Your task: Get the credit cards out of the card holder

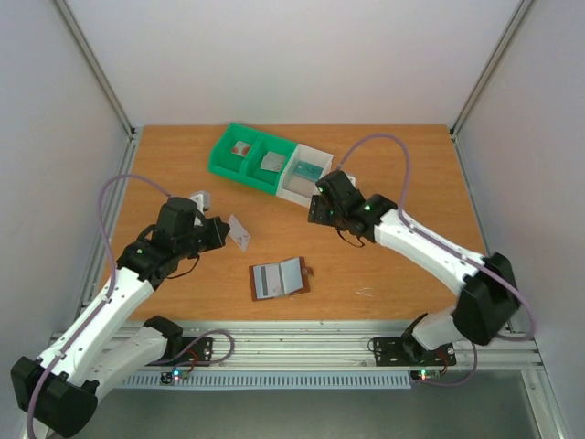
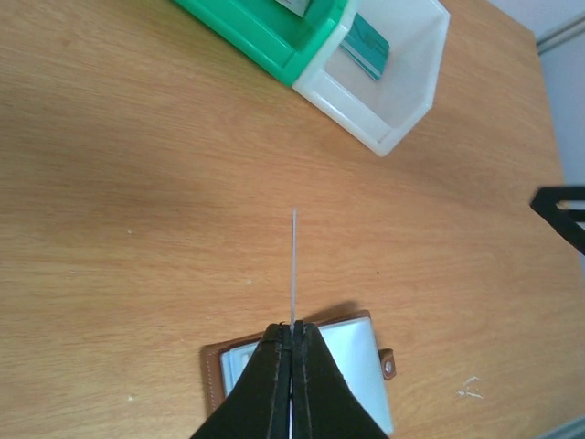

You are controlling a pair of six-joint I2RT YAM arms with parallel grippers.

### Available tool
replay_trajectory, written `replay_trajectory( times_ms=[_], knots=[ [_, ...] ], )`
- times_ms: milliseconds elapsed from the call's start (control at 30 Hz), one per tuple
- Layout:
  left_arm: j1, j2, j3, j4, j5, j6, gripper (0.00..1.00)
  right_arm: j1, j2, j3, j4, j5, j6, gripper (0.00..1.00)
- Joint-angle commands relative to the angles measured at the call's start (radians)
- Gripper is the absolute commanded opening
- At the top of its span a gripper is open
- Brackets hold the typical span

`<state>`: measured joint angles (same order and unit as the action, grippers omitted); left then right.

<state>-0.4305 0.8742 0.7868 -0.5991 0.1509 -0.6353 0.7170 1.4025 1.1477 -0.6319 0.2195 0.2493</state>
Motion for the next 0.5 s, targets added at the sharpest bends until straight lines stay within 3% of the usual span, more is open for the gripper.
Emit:
replay_trajectory(
  times_ms=[0, 200, 467],
  knots=[
    [0.018, 0.001, 0.013, 0.01, -0.065, 0.004, 0.0, -0.096, 0.153, 0.076, 0.056, 0.007, 0.034, 0.77],
    [0.037, -0.029, -0.034, 0.047, -0.01, -0.047, 0.01, -0.159, 0.321, 0.163, 0.133, -0.074, 0.054, 0.76],
    [0.039, -0.076, -0.112, 0.09, 0.028, -0.114, 0.01, -0.185, 0.515, 0.34, 0.091, -0.035, 0.061, 0.74]
  ],
)
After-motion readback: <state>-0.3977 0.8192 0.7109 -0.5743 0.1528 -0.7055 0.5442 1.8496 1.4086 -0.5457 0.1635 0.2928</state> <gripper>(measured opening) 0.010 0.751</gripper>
